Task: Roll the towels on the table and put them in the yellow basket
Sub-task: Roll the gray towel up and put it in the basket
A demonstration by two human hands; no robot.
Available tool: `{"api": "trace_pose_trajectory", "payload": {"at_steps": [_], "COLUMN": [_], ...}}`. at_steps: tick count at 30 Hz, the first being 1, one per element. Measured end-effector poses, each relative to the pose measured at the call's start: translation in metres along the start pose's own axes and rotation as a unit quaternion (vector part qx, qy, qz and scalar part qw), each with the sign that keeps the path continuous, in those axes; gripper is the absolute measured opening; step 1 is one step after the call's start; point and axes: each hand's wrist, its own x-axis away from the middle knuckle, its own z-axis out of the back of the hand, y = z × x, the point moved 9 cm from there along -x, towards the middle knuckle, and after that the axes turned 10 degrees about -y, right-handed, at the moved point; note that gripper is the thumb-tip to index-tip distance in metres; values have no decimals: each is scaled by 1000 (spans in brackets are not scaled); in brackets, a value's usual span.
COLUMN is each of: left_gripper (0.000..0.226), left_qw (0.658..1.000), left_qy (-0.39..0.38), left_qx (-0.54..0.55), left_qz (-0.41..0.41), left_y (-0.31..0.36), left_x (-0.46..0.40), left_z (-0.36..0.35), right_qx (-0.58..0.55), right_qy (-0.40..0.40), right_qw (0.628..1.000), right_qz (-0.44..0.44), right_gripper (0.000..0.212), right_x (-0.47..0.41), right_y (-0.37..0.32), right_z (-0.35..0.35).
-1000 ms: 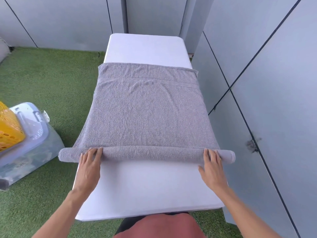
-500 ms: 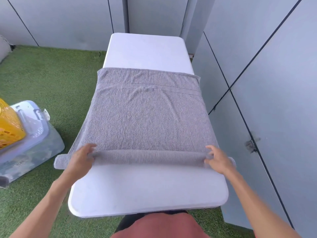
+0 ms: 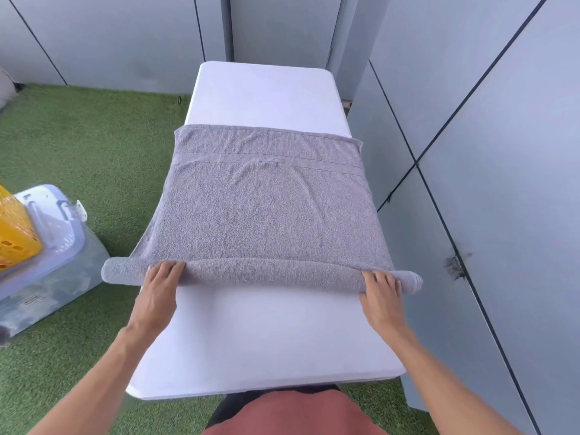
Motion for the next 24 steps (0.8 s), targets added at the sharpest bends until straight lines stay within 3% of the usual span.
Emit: {"api": "trace_pose_trajectory", "payload": {"at_steps": [3, 5, 7, 9, 11, 13, 15, 17, 20, 24], "left_gripper": [49, 44, 38, 39, 44, 39, 26, 20, 42, 67], "left_qw": [999, 992, 971, 959, 953, 958, 984, 991, 993, 999], "left_qy": [-42, -128, -236, -269, -198, -59, 68, 132, 111, 27], "left_qx": [3, 3, 12, 89, 224, 271, 157, 28, -26, -31], "left_qz": [22, 23, 17, 19, 41, 67, 45, 16, 2, -35], "left_y": [-6, -7, -7, -9, -14, -19, -10, 8, 17, 10], "left_x": [-15, -19, -15, -11, -11, -5, 11, 30, 43, 20], "left_z": [8, 2, -7, -6, 5, 24, 38, 40, 19, 0], "right_qx": [-4, -25, -92, -202, -311, -359, -288, -173, -71, -46], "right_qy": [-32, -69, -153, -248, -238, -118, 11, 78, 86, 23], "right_qw": [999, 996, 983, 948, 920, 925, 957, 982, 993, 998], "right_qz": [22, 44, 35, -1, -20, -47, -37, 7, 33, 28], "right_gripper": [34, 31, 21, 24, 37, 36, 22, 19, 43, 66], "right_x": [-1, 2, 1, 2, -3, -7, -2, 9, 24, 17], "right_y": [5, 12, 27, 40, 46, 53, 50, 35, 21, 18], "right_z": [-1, 0, 1, 2, 7, 20, 31, 28, 11, -7]}}
